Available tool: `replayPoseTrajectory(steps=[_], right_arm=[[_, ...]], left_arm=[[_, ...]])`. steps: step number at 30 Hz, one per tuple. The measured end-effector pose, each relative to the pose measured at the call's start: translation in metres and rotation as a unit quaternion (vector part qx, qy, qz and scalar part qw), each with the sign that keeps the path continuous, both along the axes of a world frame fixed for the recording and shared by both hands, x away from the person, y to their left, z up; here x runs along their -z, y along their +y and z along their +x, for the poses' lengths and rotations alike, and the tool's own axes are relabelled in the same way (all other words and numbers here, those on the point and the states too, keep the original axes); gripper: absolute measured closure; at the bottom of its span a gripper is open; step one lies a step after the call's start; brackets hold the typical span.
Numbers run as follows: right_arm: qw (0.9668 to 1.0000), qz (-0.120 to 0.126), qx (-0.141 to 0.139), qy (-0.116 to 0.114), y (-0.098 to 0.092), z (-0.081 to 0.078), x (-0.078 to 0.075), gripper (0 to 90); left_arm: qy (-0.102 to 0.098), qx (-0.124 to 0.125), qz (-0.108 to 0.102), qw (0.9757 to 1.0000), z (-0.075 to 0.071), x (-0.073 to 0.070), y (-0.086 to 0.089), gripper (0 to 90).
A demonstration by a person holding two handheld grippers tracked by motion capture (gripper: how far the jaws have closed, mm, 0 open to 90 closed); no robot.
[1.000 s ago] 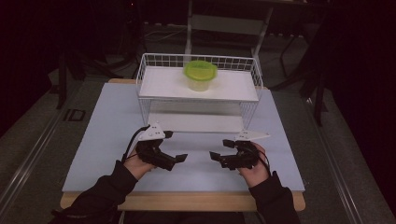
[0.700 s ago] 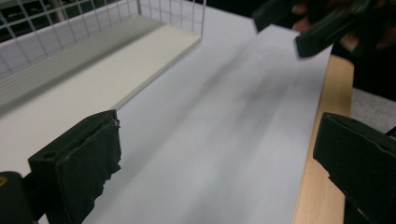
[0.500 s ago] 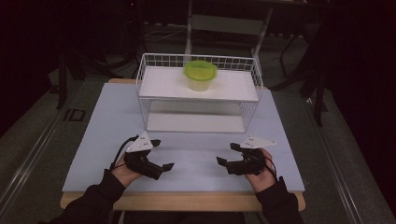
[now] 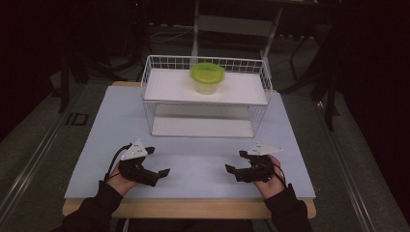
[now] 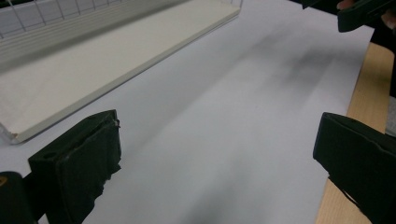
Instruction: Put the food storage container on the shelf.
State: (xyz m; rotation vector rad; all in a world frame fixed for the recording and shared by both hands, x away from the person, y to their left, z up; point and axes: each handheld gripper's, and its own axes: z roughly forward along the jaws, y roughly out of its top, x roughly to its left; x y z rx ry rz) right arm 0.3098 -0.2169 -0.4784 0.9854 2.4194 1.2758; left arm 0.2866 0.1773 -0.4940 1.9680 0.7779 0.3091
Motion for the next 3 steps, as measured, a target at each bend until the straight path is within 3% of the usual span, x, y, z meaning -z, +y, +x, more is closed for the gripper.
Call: replayPoseTrajectory(steps=[3], right_arm=[[1.0, 0.001, -0.001, 0.003, 0.0004, 0.0005, 0.0007, 20.0]], left_arm=[[0.005, 0.001, 0.002, 1.0, -0.0001, 0.0026, -0.0006, 1.7]])
